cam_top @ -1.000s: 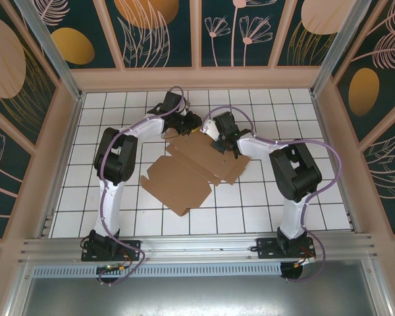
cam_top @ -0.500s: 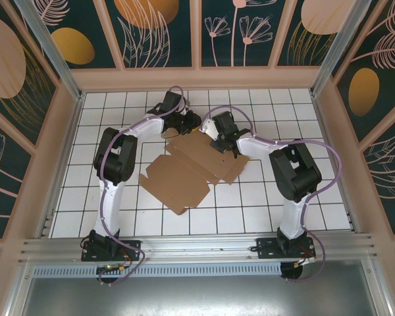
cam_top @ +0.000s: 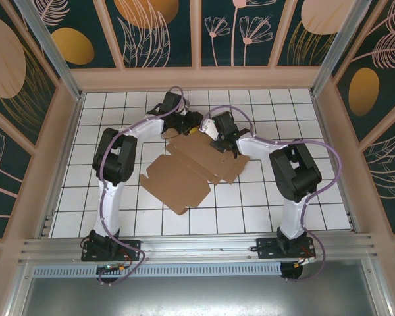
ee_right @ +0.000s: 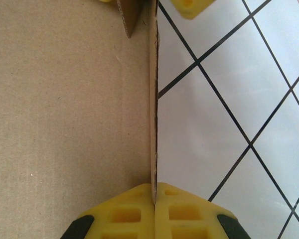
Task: Fold the paper box
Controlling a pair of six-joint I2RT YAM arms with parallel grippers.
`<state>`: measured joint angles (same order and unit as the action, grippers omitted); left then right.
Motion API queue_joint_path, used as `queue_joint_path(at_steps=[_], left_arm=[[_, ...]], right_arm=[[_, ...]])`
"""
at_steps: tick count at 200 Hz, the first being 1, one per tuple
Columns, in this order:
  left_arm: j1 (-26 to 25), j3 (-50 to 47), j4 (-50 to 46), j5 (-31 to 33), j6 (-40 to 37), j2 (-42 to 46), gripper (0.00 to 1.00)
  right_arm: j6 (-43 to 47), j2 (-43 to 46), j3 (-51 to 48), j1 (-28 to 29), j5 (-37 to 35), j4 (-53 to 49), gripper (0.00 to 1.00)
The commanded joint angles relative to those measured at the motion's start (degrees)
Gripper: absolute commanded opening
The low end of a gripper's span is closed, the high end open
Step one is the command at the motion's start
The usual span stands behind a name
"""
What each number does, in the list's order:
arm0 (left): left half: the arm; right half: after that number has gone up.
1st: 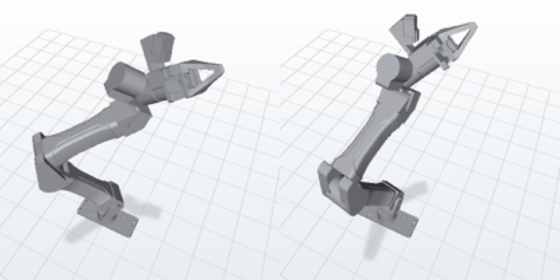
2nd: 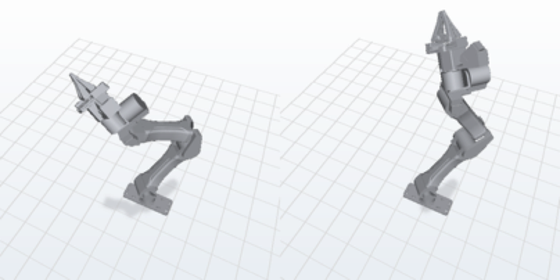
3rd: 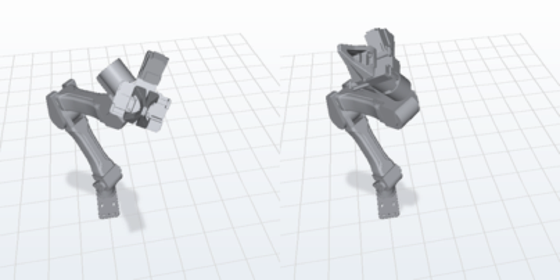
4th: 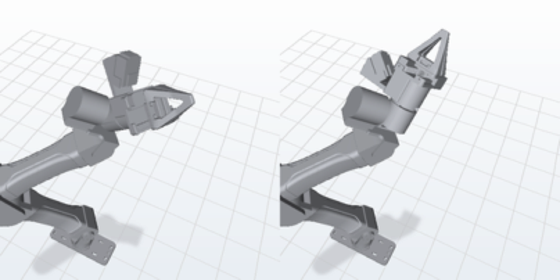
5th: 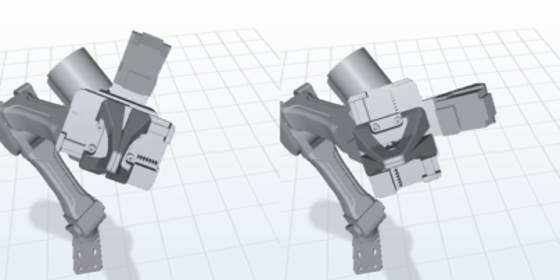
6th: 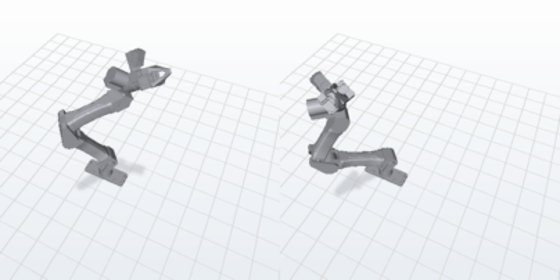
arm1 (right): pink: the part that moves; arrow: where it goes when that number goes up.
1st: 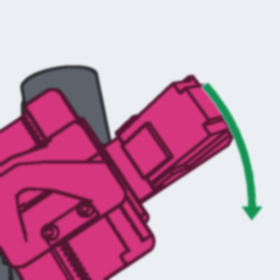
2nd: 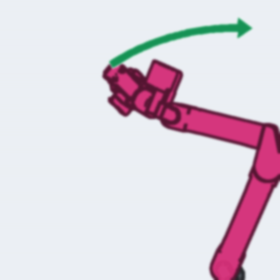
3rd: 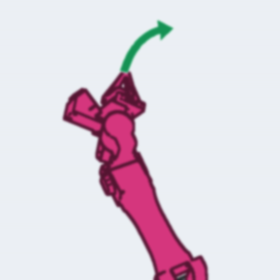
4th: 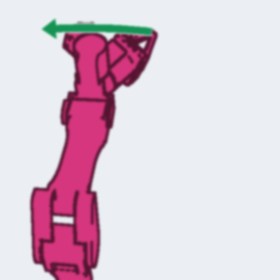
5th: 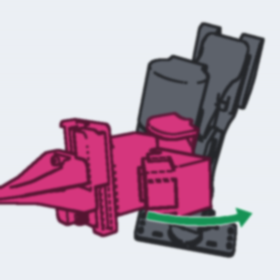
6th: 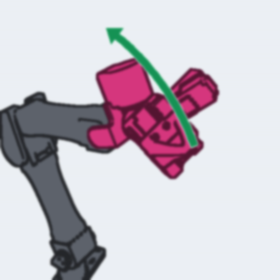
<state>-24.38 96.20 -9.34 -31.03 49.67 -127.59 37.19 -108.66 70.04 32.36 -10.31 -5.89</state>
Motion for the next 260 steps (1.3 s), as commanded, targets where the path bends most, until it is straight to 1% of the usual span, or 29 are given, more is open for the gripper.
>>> queue_joint_path(at_steps=[1, 29, 35, 39, 48, 52, 74, 86, 97, 107, 112, 127, 132, 148, 165, 179, 208, 226, 236, 260], left_arm=[[-0.05, -1.22, 1.23, 0.43, -1.45, 4.29, 0.63], [0.03, -3.75, -0.12, 3.84, -5.22, 8.92, 0.81], [0.04, -4.51, -0.46, 4.72, -6.42, 10.18, 0.88], [0.04, -5.08, -0.79, 5.40, -7.28, 11.09, 0.90], [0.04, -6.16, -1.64, 7.00, -9.45, 13.12, 0.98], [0.10, -6.78, -2.10, 7.85, -10.29, 14.07, 0.99], [0.38, -11.97, -2.48, 12.36, -16.51, 19.77, 0.99], [0.69, -17.77, 1.42, 15.49, -19.43, 23.97, 0.99], [1.23, -23.26, 5.78, 15.62, -21.62, 27.56, 0.99], [1.89, -26.74, 7.56, 15.22, -23.78, 29.03, 0.99], [2.17, -27.95, 7.76, 15.13, -24.90, 31.09, 0.99], [2.96, -30.20, 6.61, 16.26, -27.02, 32.43, 0.99], [3.38, -30.87, 6.53, 16.51, -27.02, 32.68, 0.99], [5.44, -33.22, 7.65, 14.80, -26.24, 33.51, 0.99], [7.62, -35.96, 10.87, 11.98, -25.83, 34.88, 0.99], [8.77, -37.70, 13.20, 9.24, -26.94, 36.11, 0.93], [8.84, -38.24, 12.66, 5.90, -33.06, 36.62, 0.88], [8.90, -38.54, 11.93, 5.98, -36.16, 36.88, 0.87], [8.88, -38.48, 11.76, 5.17, -37.31, 36.84, 0.85], [8.90, -37.46, 11.55, -1.09, -37.16, 35.10, 0.82]], right_arm=[[0.08, 1.20, 0.85, -0.17, -1.39, 0.56, 0.00], [-0.82, 2.71, -0.49, -0.72, -0.37, 0.65, 0.00], [-1.02, 3.15, -0.90, -0.72, -0.02, 0.66, 0.00], [-1.15, 3.51, -1.22, -2.27, 0.21, 0.62, 0.00], [-1.36, 4.25, -1.98, -3.09, 0.74, 0.93, 0.00], [-1.55, 4.56, -2.35, -3.38, 0.94, 1.04, 0.00], [-2.28, 6.16, -4.20, -5.01, 2.05, 1.38, 0.00], [-2.76, 7.19, -5.50, -5.92, 3.38, 2.22, 0.00], [-3.30, 8.34, -6.74, -6.85, 5.32, 3.04, 0.00], [-3.83, 9.23, -7.80, -7.57, 7.04, 3.79, 0.00], [-3.98, 9.61, -8.34, -7.94, 7.94, 4.18, 0.00], [-4.89, 10.97, -9.97, -8.81, 9.21, 5.71, 0.00], [-5.23, 11.57, -10.49, -9.05, 11.14, 6.34, 0.00], [-6.64, 13.67, -12.39, -9.58, 13.75, 8.91, 0.00], [-8.04, 15.83, -14.04, -10.15, 16.32, 11.02, 0.00], [-9.11, 17.11, -14.66, -10.63, 18.09, 11.35, 0.00], [-9.83, 19.09, -15.72, -11.76, 21.39, 11.19, 0.00], [-10.10, 20.08, -16.26, -12.13, 23.55, 11.09, 0.00], [-10.29, 20.33, -16.43, -12.35, 24.46, 11.00, 0.00], [-10.82, 20.14, -16.40, -12.45, 25.57, 10.73, 0.00]])
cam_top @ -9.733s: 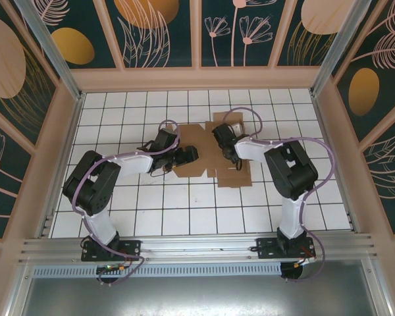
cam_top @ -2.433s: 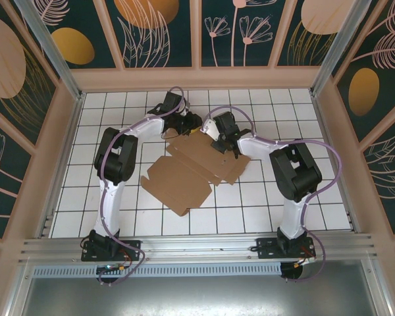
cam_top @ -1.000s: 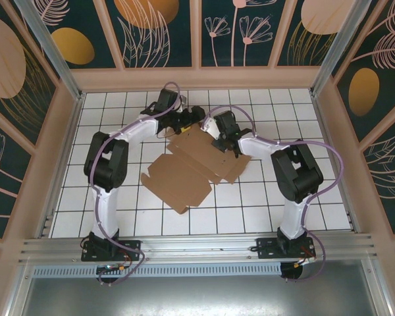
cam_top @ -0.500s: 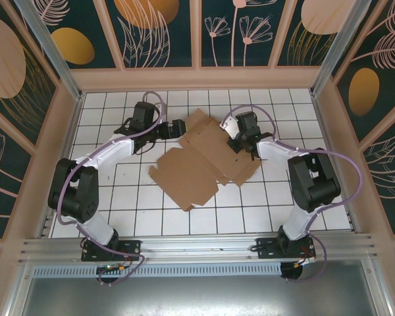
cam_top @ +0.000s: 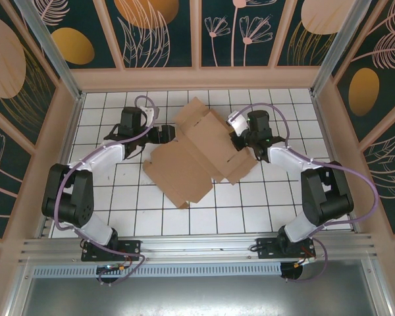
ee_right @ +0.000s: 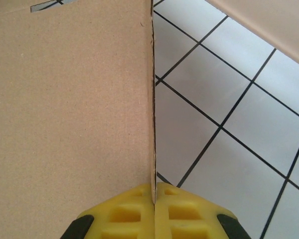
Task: Fold the paper box
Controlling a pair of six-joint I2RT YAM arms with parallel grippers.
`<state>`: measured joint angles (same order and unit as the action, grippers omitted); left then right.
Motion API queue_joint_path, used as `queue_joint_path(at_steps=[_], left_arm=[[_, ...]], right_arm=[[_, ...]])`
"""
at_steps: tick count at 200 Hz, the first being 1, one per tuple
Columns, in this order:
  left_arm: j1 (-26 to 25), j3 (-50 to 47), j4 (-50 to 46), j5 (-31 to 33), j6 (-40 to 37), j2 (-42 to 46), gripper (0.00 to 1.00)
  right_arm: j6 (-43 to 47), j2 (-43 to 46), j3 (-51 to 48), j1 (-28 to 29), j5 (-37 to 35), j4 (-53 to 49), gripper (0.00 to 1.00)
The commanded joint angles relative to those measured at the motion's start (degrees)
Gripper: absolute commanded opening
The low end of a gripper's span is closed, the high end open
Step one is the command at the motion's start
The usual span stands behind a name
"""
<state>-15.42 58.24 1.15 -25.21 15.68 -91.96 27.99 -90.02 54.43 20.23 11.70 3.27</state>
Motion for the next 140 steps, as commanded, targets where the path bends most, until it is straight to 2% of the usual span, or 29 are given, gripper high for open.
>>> queue_joint_path(at_steps=[1, 76, 140], left_arm=[[-0.10, 0.53, 1.05, -7.20, -3.10, -0.69, 0.82], [-0.13, 3.99, 2.64, -15.43, -0.19, -7.61, 0.81], [-0.11, 2.73, 2.46, -18.80, -0.40, -6.94, 0.81]], right_arm=[[-1.62, 1.42, -0.76, -0.34, 3.62, 1.57, 0.00], [-1.91, 0.44, -0.18, -0.15, 4.11, 0.31, 0.00], [-1.62, -0.84, 0.79, 0.09, 3.44, -0.21, 0.00]])
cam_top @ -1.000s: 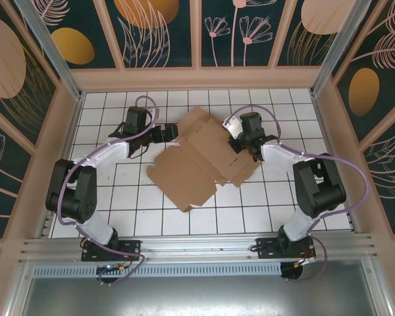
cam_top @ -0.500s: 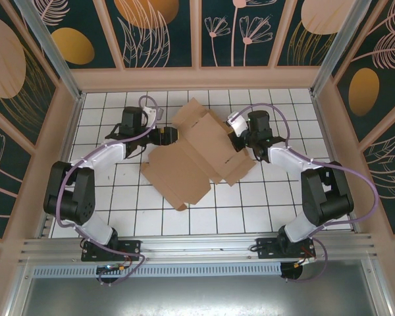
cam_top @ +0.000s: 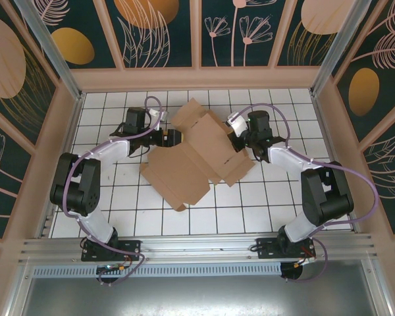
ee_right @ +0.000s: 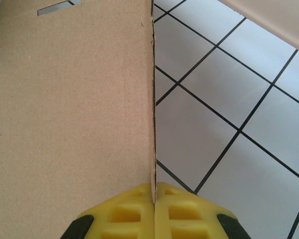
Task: Fold the paper box
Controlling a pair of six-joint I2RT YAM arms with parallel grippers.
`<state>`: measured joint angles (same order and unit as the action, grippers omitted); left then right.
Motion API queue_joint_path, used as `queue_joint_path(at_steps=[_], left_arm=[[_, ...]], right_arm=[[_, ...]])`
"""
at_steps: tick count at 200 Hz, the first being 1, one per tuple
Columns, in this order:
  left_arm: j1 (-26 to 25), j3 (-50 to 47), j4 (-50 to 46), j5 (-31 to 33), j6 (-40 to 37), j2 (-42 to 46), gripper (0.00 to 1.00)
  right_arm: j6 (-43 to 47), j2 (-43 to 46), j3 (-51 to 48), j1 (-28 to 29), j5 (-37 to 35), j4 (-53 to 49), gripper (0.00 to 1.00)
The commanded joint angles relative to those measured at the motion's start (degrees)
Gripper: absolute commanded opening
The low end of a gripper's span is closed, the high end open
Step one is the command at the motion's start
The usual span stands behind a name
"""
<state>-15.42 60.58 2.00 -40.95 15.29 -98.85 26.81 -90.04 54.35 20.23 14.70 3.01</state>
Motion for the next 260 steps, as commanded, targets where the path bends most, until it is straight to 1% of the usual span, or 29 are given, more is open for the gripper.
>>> queue_joint_path(at_steps=[1, 73, 137, 159, 208, 235, 260], left_arm=[[-0.08, 0.36, 1.60, -3.07, 0.00, -0.04, 0.81], [-0.66, 0.61, 0.28, -6.89, -1.52, -0.88, 0.81], [-2.21, 1.21, -2.58, -6.61, -2.99, -3.54, 0.82], [-2.41, 1.45, -3.46, -5.14, -2.94, -5.59, 0.82], [-3.15, 3.71, -6.03, 0.53, -1.49, -10.59, 0.82], [-4.26, 5.06, -7.77, 3.94, -1.66, -11.36, 0.82], [-4.36, 5.10, -7.39, 4.64, -1.22, -10.12, 0.82]], right_arm=[[-0.44, -0.87, 0.86, 0.13, 0.43, 0.06, 0.00], [-0.15, -1.97, 2.05, 1.06, 0.09, -1.30, 0.00], [0.26, -3.24, 3.25, 1.36, -1.38, -1.86, 0.00], [0.58, -3.92, 3.70, 1.51, -2.03, -2.38, 0.00], [1.12, -5.37, 4.40, 2.25, -3.77, -3.09, 0.00], [1.18, -6.25, 4.92, 2.44, -4.93, -3.51, 0.00], [1.39, -6.61, 5.11, 2.49, -5.60, -3.68, 0.00]])
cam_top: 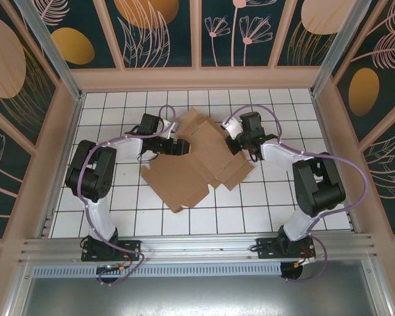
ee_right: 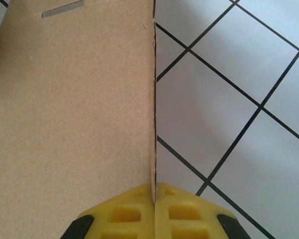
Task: Fold the paper box
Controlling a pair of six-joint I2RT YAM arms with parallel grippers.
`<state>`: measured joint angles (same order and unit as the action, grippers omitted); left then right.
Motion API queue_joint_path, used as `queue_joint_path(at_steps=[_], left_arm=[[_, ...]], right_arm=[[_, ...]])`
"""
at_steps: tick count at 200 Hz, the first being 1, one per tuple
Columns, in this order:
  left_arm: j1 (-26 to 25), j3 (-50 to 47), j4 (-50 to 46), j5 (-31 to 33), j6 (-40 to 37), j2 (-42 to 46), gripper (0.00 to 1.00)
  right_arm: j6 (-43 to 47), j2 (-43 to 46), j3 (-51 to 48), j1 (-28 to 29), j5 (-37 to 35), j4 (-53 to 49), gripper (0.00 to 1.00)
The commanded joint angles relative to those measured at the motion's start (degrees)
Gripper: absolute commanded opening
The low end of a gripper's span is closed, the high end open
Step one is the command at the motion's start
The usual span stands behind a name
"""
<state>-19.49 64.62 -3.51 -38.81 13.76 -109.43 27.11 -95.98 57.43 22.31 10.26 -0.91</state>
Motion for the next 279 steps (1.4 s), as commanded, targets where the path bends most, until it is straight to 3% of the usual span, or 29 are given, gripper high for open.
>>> queue_joint_path(at_steps=[1, 142, 226, 257, 279], left_arm=[[-0.29, 1.05, -1.87, 2.51, 0.39, 0.54, 0.82], [-1.96, 3.20, -0.62, -1.36, 3.08, 0.98, 0.82], [-2.05, 4.28, -5.25, 4.56, 1.66, -4.38, 0.83], [-2.09, 3.70, -4.20, 3.83, 2.20, -1.96, 0.83], [-2.05, 1.06, 3.40, 1.11, 5.40, 4.47, 0.86]], right_arm=[[1.09, -0.64, 2.05, 0.39, -1.19, 0.22, 0.00], [0.84, -1.70, 2.18, 0.83, -2.34, -0.18, 0.00], [0.90, -1.95, 2.78, 1.01, -3.14, -0.97, 0.00], [0.92, -1.93, 3.05, 1.12, -3.86, -1.31, 0.00], [0.92, -1.62, 3.09, 1.25, -4.94, -1.34, 0.00]])
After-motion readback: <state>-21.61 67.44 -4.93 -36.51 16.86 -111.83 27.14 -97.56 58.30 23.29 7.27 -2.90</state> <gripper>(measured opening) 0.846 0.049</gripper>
